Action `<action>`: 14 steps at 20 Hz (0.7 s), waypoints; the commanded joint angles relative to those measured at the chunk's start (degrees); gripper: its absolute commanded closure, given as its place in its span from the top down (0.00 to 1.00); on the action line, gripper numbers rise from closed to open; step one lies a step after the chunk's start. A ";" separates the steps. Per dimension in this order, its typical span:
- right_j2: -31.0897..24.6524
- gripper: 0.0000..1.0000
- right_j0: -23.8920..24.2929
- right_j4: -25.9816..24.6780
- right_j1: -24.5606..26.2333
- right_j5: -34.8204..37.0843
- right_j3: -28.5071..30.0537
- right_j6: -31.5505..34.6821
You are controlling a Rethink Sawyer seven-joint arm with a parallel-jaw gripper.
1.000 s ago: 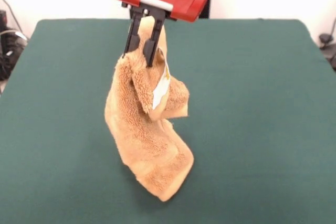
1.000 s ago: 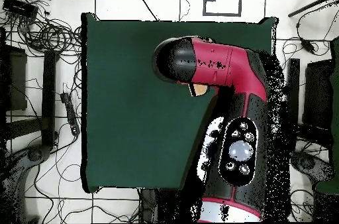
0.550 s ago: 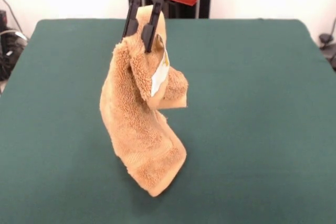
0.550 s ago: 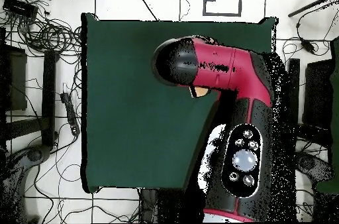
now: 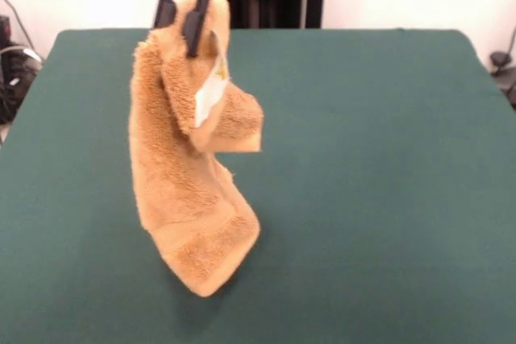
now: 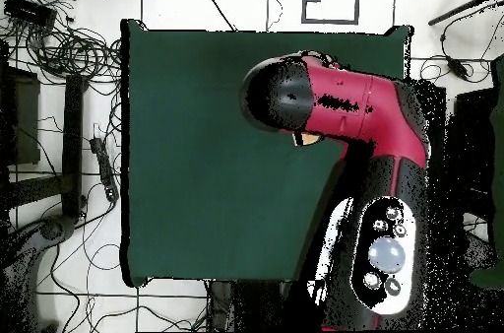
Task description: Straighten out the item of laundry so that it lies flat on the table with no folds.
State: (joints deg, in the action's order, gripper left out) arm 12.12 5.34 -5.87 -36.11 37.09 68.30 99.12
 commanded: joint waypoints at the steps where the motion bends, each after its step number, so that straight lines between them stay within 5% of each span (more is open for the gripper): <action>1: -8.12 0.00 1.47 -2.39 0.56 5.11 7.94 -6.98; 14: -12.49 0.00 4.80 -6.18 2.04 1.02 8.74 -6.36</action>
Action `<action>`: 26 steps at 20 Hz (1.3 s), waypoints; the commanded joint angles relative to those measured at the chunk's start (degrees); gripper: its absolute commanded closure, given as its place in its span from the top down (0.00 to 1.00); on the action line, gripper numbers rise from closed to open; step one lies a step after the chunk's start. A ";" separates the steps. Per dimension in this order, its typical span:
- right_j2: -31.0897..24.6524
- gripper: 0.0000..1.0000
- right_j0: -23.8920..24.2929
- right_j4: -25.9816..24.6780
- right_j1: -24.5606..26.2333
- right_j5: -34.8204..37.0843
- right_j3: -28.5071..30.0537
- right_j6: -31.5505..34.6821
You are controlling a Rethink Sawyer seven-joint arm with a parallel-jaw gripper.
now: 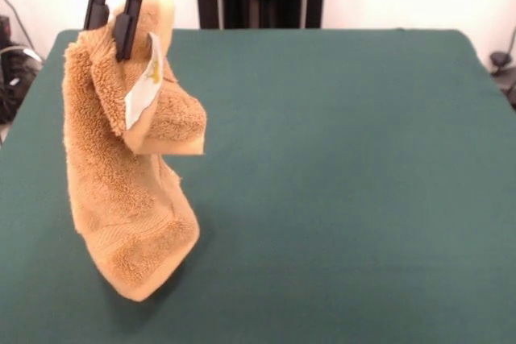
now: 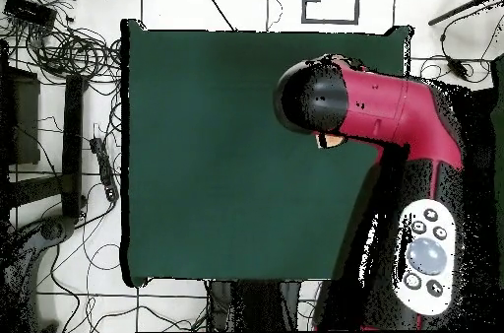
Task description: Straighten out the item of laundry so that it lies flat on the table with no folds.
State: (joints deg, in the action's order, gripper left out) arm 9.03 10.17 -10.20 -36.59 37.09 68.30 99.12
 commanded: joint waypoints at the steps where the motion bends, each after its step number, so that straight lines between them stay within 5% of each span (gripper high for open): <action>1: -9.65 0.00 -0.02 -2.06 2.70 0.16 9.22 -5.64; 12: -7.79 0.00 -4.28 -3.00 6.96 -11.60 11.92 8.58; 26: -5.90 0.00 -8.43 4.26 8.62 -16.96 15.70 16.54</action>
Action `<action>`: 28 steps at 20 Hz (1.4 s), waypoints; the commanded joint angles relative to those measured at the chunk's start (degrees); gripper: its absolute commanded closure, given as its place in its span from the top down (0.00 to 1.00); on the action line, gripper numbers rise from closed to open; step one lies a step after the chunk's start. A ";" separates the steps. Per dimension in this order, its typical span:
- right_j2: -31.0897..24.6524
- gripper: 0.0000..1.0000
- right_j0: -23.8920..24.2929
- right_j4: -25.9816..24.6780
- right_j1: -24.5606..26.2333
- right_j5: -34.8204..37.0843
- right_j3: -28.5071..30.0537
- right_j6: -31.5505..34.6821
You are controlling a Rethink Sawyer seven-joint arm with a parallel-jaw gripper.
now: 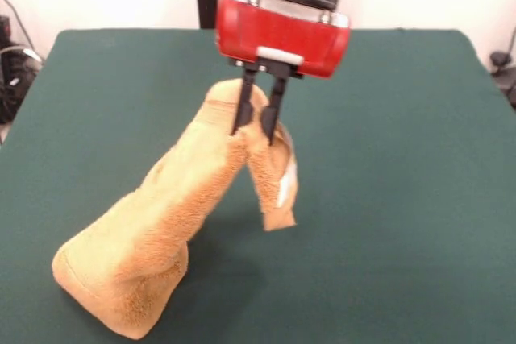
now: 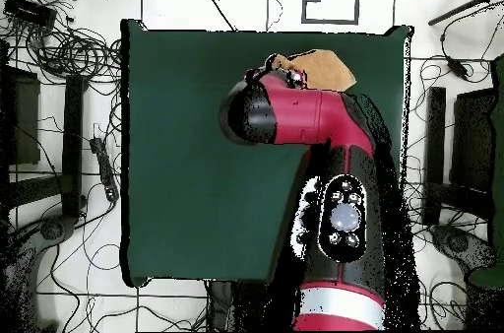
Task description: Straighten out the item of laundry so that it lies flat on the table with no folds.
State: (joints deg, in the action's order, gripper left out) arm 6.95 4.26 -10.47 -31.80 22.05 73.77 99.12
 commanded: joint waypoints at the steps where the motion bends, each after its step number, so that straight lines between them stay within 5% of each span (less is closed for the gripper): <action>1: -4.05 0.00 -2.46 5.18 3.61 -1.86 10.72 16.51; 11: -5.15 0.00 -3.09 12.92 -0.23 1.69 15.97 16.59; 28: 0.64 0.00 -13.75 23.52 -0.40 -0.68 19.34 24.14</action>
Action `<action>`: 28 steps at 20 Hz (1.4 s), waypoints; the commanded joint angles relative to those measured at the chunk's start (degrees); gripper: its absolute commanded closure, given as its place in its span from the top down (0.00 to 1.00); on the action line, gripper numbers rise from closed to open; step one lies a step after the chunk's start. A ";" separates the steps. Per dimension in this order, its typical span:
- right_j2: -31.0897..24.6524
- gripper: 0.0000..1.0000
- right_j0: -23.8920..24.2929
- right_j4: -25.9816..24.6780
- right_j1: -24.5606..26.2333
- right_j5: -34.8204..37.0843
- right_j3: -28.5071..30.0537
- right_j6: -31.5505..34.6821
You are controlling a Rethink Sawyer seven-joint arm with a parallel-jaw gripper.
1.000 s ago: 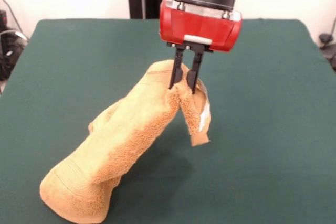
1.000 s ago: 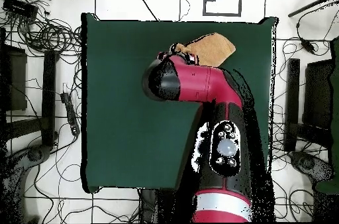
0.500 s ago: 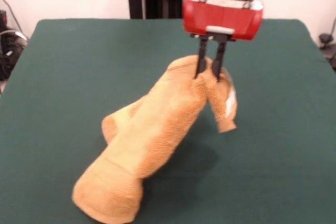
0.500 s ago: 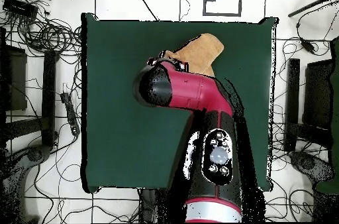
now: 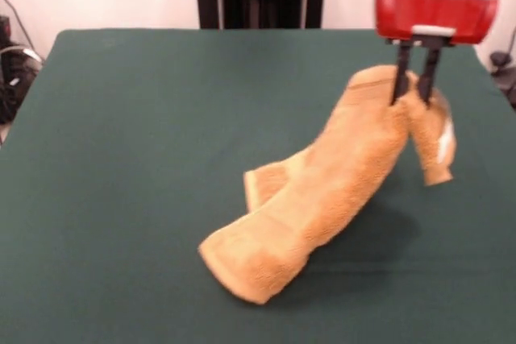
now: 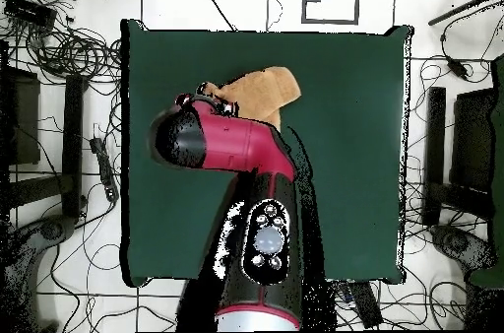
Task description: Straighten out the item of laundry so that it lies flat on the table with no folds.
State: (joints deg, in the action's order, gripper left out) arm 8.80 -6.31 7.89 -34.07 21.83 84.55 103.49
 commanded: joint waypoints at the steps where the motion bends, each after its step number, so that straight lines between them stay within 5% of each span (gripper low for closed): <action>1: -1.36 0.00 -3.17 5.39 2.04 -1.07 8.85 19.76; 6: -1.71 0.00 -2.99 5.01 2.71 -4.41 9.41 18.91; 7: -1.81 1.00 -2.85 4.86 2.80 -4.53 9.46 19.05; 28: 1.02 1.00 -4.74 5.49 6.21 -8.41 7.88 19.27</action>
State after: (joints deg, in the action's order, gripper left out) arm 11.00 -9.25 10.64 -33.38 14.71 88.04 107.92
